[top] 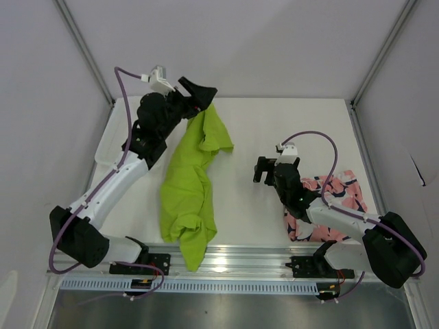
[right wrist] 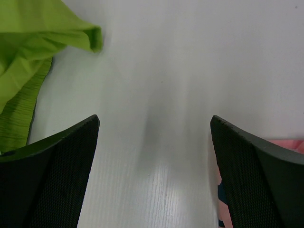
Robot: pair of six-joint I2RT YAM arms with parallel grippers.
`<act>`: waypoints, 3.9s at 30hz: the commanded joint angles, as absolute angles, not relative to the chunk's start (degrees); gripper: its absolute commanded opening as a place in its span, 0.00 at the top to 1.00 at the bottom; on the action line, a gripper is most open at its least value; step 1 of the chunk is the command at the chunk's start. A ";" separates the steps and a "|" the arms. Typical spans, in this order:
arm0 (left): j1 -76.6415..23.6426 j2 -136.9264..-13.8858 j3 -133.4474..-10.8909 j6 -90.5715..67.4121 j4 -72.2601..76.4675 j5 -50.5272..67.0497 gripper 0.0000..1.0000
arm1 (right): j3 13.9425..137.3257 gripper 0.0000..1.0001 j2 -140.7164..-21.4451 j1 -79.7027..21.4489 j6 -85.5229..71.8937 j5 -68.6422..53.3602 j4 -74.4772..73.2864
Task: Fold and stack the shorts
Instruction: Move the shorts to the center of the board, then flatten the shorts out
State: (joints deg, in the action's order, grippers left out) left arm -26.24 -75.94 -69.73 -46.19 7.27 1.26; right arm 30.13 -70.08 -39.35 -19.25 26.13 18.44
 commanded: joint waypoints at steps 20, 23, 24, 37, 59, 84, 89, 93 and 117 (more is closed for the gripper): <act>-20.58 -91.75 -71.73 -39.55 -25.49 -8.00 0.03 | 31.02 0.00 -71.19 -38.85 -20.39 24.87 21.09; -17.86 -94.64 -70.40 -40.43 -24.79 -5.81 0.04 | 31.11 0.01 -71.46 -38.93 -20.48 24.70 21.18; -17.06 -95.09 -69.88 -40.78 -24.52 -4.58 0.04 | 31.11 0.00 -71.54 -38.85 -20.48 24.70 21.09; -5.36 -108.36 -76.45 -36.65 -21.88 0.88 0.06 | 31.55 0.01 -72.33 -38.85 -20.21 23.91 21.09; -0.18 -127.01 -117.87 -34.45 -31.39 6.49 0.02 | 32.25 0.00 -73.12 -38.85 -19.34 22.15 21.18; -18.72 -57.26 -60.23 -35.86 -30.75 4.31 0.01 | 37.17 0.15 -81.03 -54.75 -2.99 -10.37 25.84; -18.81 -49.40 -53.98 -34.46 -36.12 1.67 0.01 | 39.72 0.20 -84.63 -56.86 -1.24 -11.60 24.35; -18.72 -47.64 -51.25 -32.88 -38.66 3.68 0.01 | 42.01 0.29 -87.44 -58.80 -0.26 -9.49 22.15; -33.57 -59.67 -45.26 -33.57 -29.36 4.66 0.01 | 34.98 1.00 -78.48 -39.73 -18.72 10.19 22.33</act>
State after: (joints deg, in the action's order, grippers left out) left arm -30.46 -56.62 -43.92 -31.97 -33.85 6.70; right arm 33.82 -77.82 -40.27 -15.94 7.16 22.15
